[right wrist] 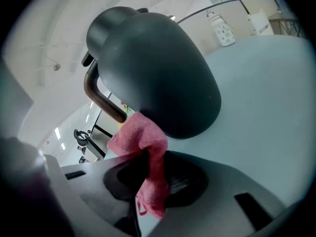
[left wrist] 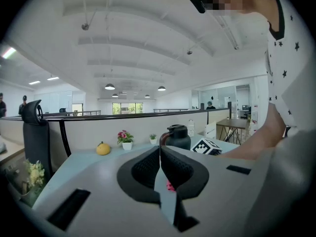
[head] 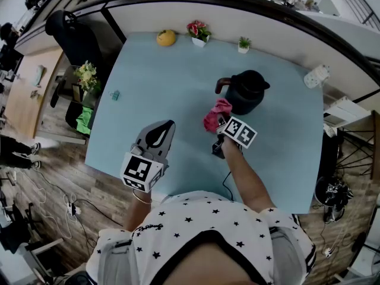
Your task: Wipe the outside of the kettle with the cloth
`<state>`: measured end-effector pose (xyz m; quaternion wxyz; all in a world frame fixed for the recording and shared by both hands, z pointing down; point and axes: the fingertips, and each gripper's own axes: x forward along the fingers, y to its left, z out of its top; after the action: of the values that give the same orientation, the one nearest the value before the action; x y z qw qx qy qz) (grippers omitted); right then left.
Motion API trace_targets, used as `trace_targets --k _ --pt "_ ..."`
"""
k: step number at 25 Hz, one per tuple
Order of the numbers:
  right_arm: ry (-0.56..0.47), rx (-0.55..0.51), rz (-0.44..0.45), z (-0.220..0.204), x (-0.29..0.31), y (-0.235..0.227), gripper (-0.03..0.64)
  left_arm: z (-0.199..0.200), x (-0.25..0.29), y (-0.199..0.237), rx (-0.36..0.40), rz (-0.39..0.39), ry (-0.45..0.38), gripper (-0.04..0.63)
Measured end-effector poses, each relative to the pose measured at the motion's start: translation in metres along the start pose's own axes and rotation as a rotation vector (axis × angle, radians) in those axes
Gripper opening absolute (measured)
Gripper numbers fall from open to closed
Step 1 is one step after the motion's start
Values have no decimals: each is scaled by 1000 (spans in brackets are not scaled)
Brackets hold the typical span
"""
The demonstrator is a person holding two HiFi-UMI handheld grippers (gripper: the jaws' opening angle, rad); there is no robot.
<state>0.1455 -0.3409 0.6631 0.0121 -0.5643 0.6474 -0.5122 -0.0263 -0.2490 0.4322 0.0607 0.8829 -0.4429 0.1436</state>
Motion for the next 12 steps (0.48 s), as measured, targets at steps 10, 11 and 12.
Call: trace_targets --k 10,11,12 --pt "17 -17 36 -2 0 0 86 5 9 -10 40 -16 14 30" --pt "19 -42 46 -3 -2 2 86 6 9 -11 43 -17 13 31" --pt "20 -64 58 -3 -6 4 86 6 9 -12 46 -17 13 31"
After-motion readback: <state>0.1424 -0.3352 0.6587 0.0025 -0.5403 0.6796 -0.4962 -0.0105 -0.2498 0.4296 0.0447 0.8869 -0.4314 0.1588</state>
